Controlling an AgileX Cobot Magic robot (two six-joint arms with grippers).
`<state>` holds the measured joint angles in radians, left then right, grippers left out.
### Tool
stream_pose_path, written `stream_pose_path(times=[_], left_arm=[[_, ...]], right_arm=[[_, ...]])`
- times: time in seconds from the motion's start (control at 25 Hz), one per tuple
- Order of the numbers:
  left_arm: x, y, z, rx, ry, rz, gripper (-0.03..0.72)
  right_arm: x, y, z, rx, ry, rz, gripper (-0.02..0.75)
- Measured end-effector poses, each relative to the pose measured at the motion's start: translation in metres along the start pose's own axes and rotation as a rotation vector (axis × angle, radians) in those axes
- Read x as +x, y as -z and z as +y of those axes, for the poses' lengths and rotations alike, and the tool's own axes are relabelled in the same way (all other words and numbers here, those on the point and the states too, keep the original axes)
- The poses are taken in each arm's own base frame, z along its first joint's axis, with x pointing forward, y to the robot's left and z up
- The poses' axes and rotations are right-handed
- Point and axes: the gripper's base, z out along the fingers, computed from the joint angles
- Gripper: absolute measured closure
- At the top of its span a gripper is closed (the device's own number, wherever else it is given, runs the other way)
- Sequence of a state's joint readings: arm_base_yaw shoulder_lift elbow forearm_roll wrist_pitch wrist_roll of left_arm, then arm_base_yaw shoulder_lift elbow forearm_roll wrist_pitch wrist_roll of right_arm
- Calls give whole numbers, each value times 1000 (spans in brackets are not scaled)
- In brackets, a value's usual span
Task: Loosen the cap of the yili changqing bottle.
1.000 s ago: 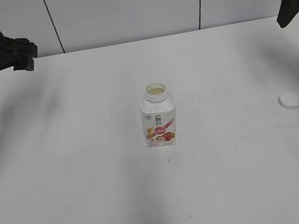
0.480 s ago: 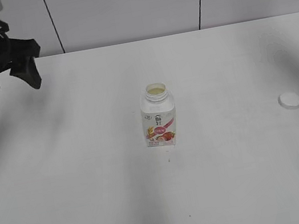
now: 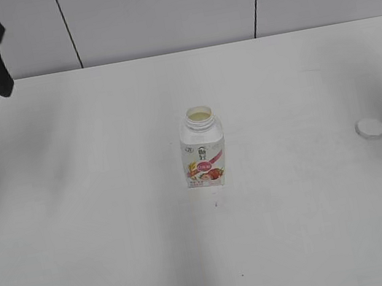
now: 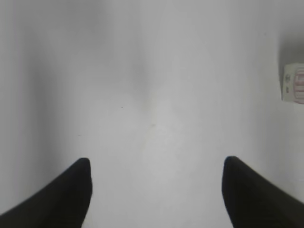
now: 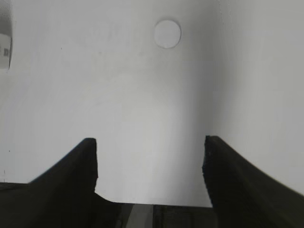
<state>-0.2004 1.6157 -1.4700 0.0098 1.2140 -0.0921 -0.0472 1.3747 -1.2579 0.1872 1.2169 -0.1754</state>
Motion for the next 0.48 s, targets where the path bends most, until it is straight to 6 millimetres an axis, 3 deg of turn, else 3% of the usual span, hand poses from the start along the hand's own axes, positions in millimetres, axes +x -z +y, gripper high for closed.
stream_pose_path(times=[0.28,0.48], left_arm=[[26,71,3,20,3,-192,176],[54,106,5,35,5,-289,176]], right_arm=[[65,27,11,15,13,-67,192],[109,47,19,31,32,-165,192]])
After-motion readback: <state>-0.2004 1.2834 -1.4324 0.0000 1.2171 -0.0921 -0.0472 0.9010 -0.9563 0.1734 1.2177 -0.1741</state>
